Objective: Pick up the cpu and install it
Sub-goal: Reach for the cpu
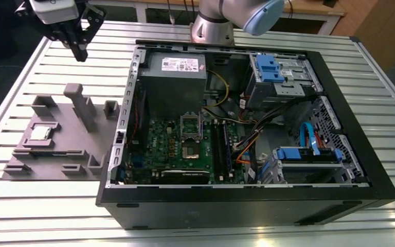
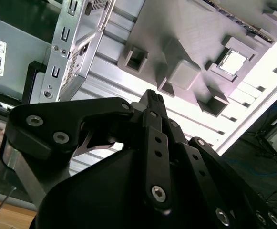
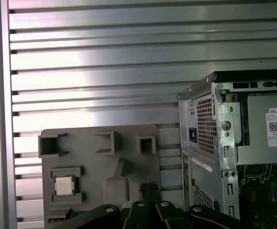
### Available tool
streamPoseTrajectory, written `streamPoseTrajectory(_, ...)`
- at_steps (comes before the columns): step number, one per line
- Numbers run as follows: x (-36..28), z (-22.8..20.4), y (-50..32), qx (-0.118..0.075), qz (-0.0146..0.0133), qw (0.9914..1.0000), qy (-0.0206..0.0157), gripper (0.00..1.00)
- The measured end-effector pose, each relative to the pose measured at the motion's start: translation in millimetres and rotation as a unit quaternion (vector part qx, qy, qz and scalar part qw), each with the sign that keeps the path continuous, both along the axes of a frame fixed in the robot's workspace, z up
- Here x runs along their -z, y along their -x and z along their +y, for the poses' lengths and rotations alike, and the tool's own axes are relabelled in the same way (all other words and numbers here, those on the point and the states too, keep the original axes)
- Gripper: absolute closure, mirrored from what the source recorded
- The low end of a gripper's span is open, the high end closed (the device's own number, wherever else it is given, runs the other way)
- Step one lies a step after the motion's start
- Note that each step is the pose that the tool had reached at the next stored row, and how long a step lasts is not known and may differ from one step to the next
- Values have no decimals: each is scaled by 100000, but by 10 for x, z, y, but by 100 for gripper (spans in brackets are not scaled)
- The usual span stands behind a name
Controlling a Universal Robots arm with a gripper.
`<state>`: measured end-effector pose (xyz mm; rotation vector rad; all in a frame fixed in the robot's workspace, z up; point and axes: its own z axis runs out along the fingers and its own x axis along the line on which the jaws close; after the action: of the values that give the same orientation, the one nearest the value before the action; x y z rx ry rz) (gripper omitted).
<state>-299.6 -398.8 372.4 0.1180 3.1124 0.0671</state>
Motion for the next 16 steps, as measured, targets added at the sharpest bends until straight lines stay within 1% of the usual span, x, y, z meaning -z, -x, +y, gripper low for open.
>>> streamPoseTrajectory(7,1,0,36,-5,-2,100000,1,90)
streamPoseTrajectory(9,1,0,58,-2,-2,100000,0,90)
streamPoseTrajectory(16,1,0,59,-2,-2,100000,2,90)
